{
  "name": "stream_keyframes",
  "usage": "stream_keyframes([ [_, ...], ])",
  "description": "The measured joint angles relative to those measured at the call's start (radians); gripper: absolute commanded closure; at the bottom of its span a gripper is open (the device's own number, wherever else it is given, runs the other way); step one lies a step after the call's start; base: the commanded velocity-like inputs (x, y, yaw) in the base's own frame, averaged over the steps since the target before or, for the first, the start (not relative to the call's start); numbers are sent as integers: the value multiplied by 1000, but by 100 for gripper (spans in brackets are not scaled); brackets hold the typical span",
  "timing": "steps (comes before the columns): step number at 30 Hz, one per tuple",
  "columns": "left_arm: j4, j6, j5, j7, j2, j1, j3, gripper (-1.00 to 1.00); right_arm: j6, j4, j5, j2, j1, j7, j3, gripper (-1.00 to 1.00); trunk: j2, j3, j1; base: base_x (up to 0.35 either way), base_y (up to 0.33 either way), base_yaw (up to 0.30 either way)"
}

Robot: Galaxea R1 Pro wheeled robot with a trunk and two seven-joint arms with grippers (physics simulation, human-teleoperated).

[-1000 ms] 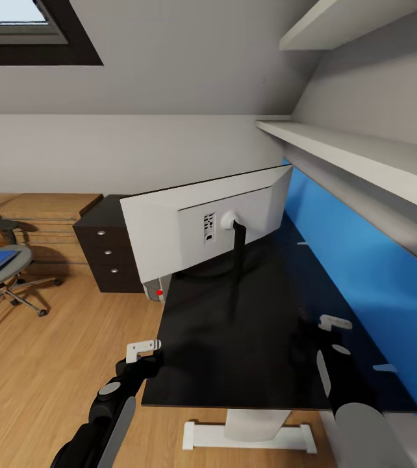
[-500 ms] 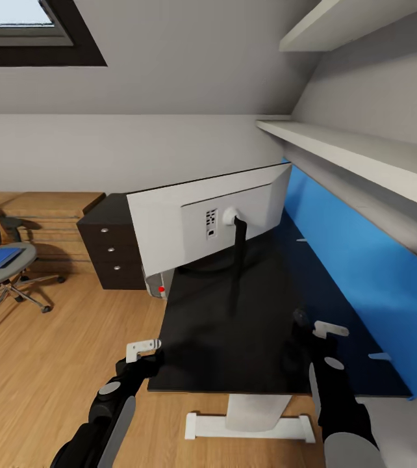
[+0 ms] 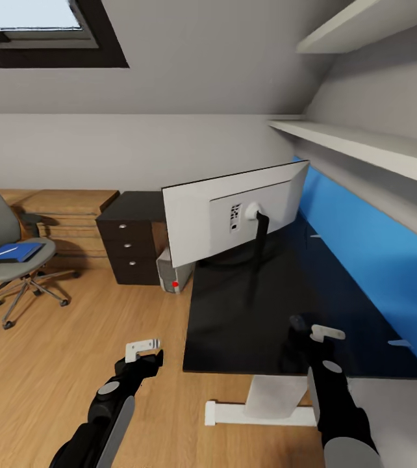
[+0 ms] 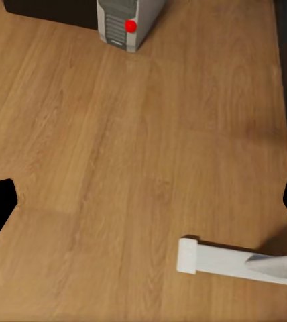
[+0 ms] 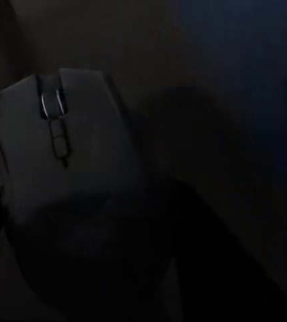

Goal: In the bedroom, organize the workspace by keeping the computer under the desk, ensuring the monitor is on the desk, placing the keyboard on the desk next to the monitor, placing the mouse on the desk next to the keyboard, moving the folder from the swivel chair onto the desk next to the mouse, stacking the notebook on top of the folder with the pen on top of the notebook, and positioning the swivel chair next to the desk.

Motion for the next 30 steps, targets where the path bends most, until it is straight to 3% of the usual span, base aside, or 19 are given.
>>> stream_keyframes([
  [7,0,0,0,0,0,0,0,-100,-3,33,1,0,3,1,46,100,0,0,0,-1,331,260],
  [13,4,0,-2,0,-2,0,-9,-100,-5,120,1,0,4,1,158,100,0,-1,0,0,332,160],
  [19,7,0,-3,0,-2,0,-30,-100,-11,181,2,0,5,3,210,100,0,-1,0,0,331,12],
  [23,8,1,-3,0,-2,0,-32,-100,-11,213,3,0,5,8,289,100,0,-1,0,0,154,1],
  [30,8,1,-3,0,-2,0,-32,-100,-9,217,2,0,5,28,312,100,0,-1,0,0,11,0],
])
